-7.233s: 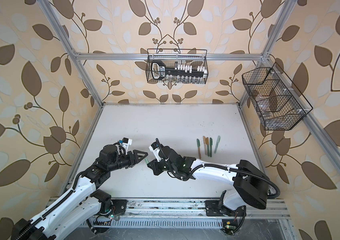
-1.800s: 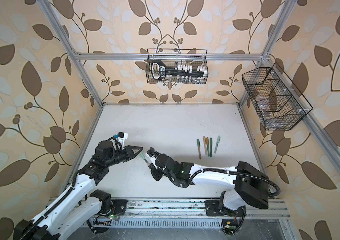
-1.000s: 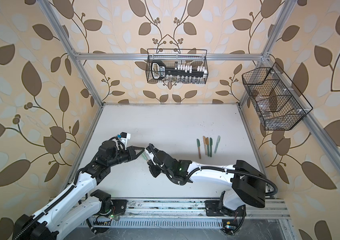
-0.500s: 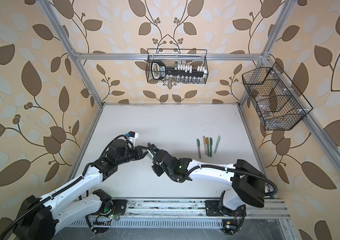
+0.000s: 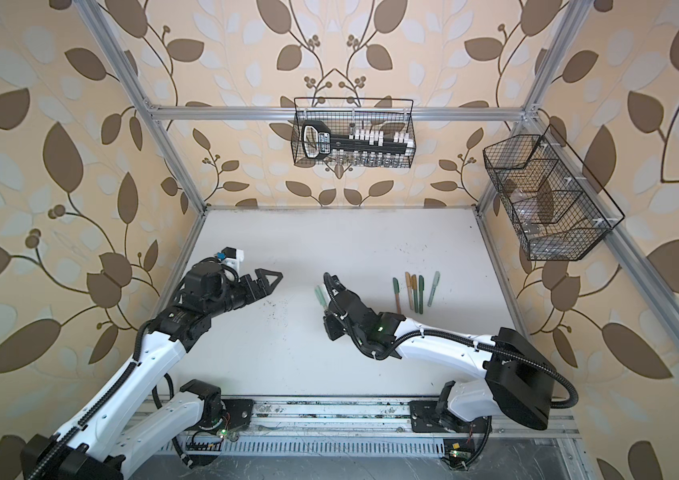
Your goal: Insert the pens into the pen caps
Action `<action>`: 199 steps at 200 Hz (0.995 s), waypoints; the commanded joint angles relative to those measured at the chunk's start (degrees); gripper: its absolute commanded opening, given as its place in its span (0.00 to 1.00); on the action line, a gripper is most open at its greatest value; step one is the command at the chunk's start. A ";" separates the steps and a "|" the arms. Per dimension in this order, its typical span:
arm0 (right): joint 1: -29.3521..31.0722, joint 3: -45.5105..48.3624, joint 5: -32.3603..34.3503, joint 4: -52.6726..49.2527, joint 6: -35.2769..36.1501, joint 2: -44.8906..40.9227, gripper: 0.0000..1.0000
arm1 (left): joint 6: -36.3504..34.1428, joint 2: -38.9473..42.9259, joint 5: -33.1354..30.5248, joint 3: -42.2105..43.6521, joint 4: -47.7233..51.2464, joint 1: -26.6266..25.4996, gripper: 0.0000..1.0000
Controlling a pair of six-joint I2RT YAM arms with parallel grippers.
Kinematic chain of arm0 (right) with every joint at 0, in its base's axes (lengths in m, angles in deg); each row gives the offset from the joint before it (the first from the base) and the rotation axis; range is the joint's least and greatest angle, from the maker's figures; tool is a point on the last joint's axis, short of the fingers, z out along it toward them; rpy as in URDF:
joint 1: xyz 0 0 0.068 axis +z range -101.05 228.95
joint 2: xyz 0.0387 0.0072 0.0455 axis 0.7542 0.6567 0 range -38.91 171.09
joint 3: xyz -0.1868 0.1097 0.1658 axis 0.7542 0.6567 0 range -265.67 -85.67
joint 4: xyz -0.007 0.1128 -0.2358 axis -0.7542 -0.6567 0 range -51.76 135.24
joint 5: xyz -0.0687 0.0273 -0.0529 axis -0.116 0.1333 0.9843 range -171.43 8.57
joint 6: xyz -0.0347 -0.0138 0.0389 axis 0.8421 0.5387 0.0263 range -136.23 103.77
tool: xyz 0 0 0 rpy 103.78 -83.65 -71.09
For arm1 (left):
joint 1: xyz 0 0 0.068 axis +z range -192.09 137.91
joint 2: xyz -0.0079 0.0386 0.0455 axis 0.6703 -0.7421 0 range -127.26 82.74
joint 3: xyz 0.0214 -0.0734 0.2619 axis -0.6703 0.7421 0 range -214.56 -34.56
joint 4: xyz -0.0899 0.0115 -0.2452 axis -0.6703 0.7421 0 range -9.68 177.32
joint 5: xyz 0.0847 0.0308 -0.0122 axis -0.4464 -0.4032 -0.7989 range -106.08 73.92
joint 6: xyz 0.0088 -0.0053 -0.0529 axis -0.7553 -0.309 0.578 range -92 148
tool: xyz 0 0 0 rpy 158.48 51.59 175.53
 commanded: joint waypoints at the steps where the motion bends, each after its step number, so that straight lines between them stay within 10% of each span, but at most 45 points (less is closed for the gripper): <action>1: -6.13 2.27 1.71 -9.33 -3.67 0.34 0.00 | -4.83 -0.50 -1.90 -4.05 6.80 0.80 0.99; 47: -20.72 1.03 1.51 -13.61 -0.68 5.53 0.00 | -6.49 -3.25 -10.08 -2.73 7.13 0.89 0.99; 108: -28.43 -2.09 -2.41 -11.45 4.13 13.98 0.00 | -1.08 -4.10 -41.87 6.86 -1.26 0.89 0.99; 167: -29.47 -1.80 -4.64 -9.69 5.83 10.11 0.38 | 1.91 -13.09 -61.61 9.72 -6.44 1.39 0.99; 199: -32.79 1.66 -5.12 -8.29 8.63 1.33 0.83 | 0.41 -24.99 -62.68 0.27 -1.46 2.56 0.99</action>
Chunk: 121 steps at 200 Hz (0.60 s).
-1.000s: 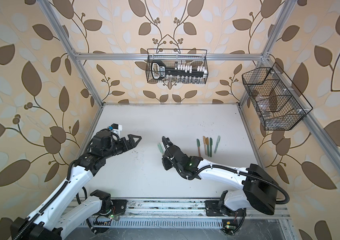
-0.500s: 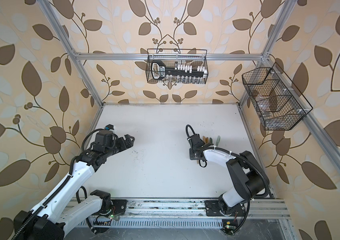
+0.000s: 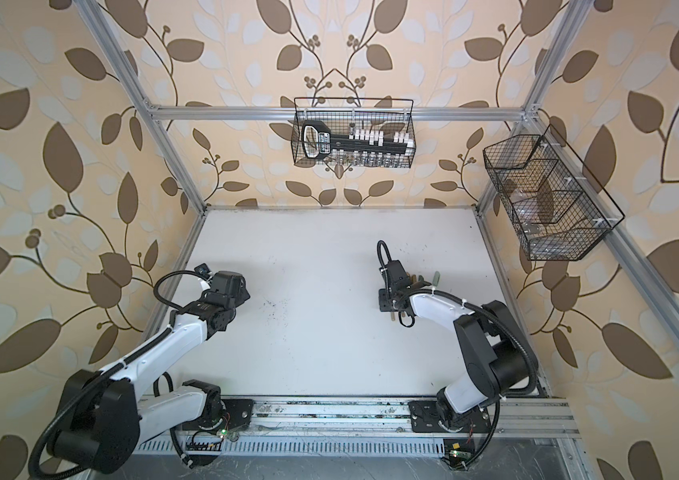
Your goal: Insert the pens into the pen caps
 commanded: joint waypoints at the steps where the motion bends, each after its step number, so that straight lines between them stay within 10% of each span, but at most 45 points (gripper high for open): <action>1: -2.37 2.54 -1.05 1.21 2.86 -6.64 0.84 | 0.13 -5.92 -7.25 -7.37 1.78 0.79 0.99; 16: -3.86 4.30 0.74 1.83 5.12 -11.64 1.00 | -0.07 -8.13 -8.46 -10.09 3.77 0.79 0.99; 71: -11.10 15.72 11.32 21.86 18.81 -21.09 1.00 | -27.31 -10.54 -6.21 -2.41 -25.75 1.59 0.99; 121: -17.91 23.92 7.89 48.34 23.85 -15.31 1.00 | -30.97 -19.10 1.39 0.95 -38.58 3.87 0.99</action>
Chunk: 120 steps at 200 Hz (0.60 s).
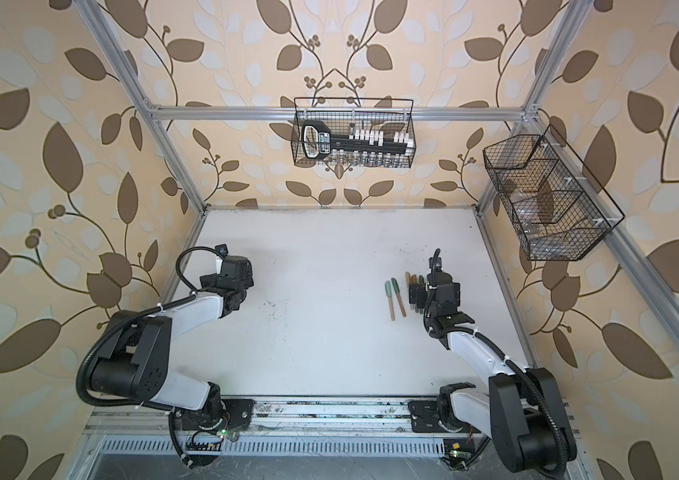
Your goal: Insert the pens into the pen caps
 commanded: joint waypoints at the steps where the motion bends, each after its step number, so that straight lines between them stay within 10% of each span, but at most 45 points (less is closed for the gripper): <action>1: -1.74 3.09 -0.43 18.12 5.17 2.95 1.00 | -5.61 -1.51 2.98 2.54 -12.08 1.03 0.99; 91: -7.06 13.71 1.14 31.50 3.02 -3.87 1.00 | -6.01 -1.65 13.02 17.07 -39.79 5.46 0.99; 120: -7.45 13.05 2.60 31.16 2.29 -3.05 1.00 | -4.99 0.08 13.33 15.78 -34.43 5.64 0.99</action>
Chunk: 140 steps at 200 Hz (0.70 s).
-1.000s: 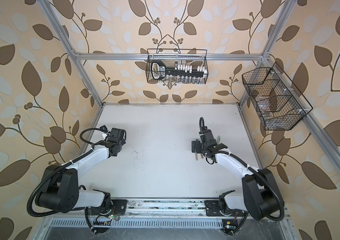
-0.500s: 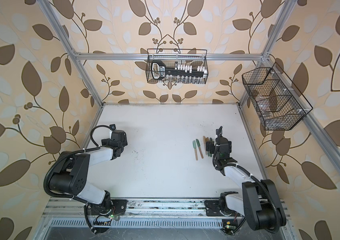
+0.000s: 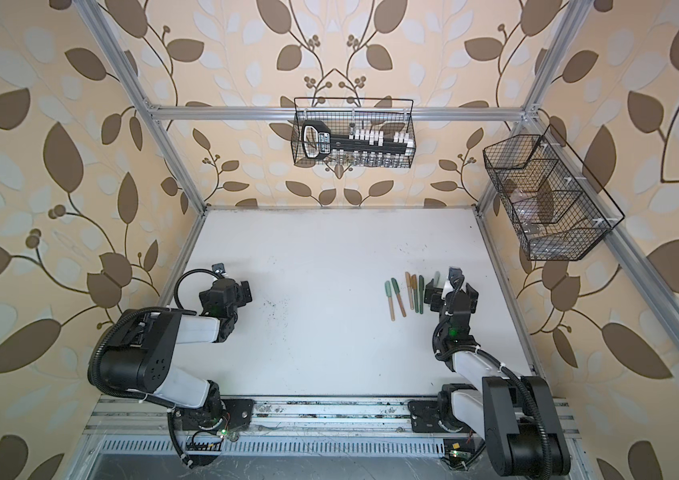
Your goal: Insert the pens into the pen caps
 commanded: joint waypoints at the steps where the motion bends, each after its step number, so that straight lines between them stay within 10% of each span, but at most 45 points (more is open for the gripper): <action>1: 0.02 -0.53 1.82 4.61 -0.38 0.37 1.00 | -0.52 0.39 1.55 -0.48 -7.53 0.74 0.99; 64: -4.61 -2.01 -8.52 -2.54 -5.25 -3.65 1.00 | -0.16 0.93 1.58 -0.82 -5.87 0.74 0.99; 87: -12.01 -2.65 -27.01 3.56 -13.86 2.34 1.00 | -0.16 0.92 1.57 -0.78 -5.93 0.72 0.99; 140: 4.24 -1.68 -14.76 13.46 0.75 11.05 1.00 | -0.17 0.90 1.57 -0.83 -5.87 0.74 0.99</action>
